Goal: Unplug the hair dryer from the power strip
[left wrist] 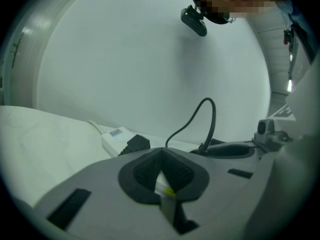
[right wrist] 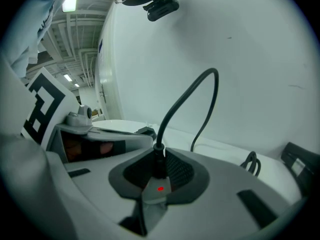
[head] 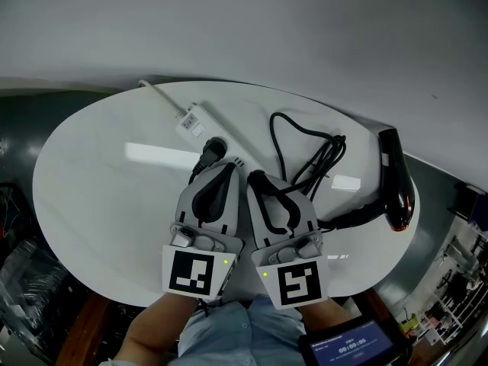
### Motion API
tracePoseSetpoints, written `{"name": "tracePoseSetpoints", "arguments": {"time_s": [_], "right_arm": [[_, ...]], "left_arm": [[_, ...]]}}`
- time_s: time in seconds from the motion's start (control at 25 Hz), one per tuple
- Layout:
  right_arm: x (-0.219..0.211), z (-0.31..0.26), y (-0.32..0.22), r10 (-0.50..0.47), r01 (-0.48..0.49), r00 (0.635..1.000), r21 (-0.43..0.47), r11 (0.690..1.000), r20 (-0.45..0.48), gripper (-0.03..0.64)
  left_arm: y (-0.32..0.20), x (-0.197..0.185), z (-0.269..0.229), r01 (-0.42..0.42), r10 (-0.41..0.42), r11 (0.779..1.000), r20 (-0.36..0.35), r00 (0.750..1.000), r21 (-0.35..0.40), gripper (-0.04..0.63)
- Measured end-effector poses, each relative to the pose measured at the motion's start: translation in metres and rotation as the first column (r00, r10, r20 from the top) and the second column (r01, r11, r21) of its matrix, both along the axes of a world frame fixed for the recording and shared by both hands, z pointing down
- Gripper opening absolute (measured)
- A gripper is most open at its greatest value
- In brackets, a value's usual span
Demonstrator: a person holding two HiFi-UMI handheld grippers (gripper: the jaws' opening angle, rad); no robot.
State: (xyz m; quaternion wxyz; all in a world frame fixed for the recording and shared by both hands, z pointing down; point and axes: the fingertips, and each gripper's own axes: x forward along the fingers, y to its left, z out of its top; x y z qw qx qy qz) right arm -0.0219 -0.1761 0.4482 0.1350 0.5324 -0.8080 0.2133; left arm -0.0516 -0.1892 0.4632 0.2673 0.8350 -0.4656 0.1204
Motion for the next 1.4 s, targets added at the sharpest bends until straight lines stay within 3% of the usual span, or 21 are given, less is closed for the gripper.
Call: {"name": "tracePoseSetpoints", "arguments": {"time_s": [0.2,0.36,0.56,0.72,1.24,1.32,1.4], "right_arm": [[0.0,0.001,0.001,0.004,-0.004,1.0,-0.009,1.0,0.0,0.055],[0.0,-0.001,0.001,0.006,-0.006,1.0,-0.01,1.0,-0.001,0.055],[0.001,0.0,0.003,0.001,-0.001,1.0,-0.013,1.0,0.013,0.052],[-0.003,-0.029,0.003,-0.006,0.003,0.998,0.043,0.999,0.07,0.048],[0.016,-0.034,0.032,-0.003,0.003,1.0,0.065,0.998,-0.005,0.051],[0.02,-0.018,0.045,-0.046,0.047,0.998,0.028,0.999,-0.052,0.052],[0.024,0.003,0.067,-0.076,0.069,0.994,-0.084,0.994,-0.082,0.068]], "left_arm": [[-0.001,0.0,0.008,-0.04,0.039,0.999,0.044,0.998,0.015,-0.002],[-0.001,0.004,0.005,-0.006,0.006,1.0,0.0,1.0,-0.023,-0.002],[0.002,0.002,0.01,-0.071,0.071,0.997,0.035,0.997,0.006,-0.002],[0.0,0.002,0.008,-0.077,0.076,0.997,0.041,0.996,0.008,-0.003],[0.009,0.0,-0.006,-0.079,0.077,0.996,0.043,0.996,0.046,-0.002],[0.015,0.001,-0.02,-0.073,0.07,0.995,0.038,0.997,0.072,-0.002],[0.026,0.003,-0.036,-0.071,0.068,0.993,0.032,0.997,0.098,-0.002]]}}
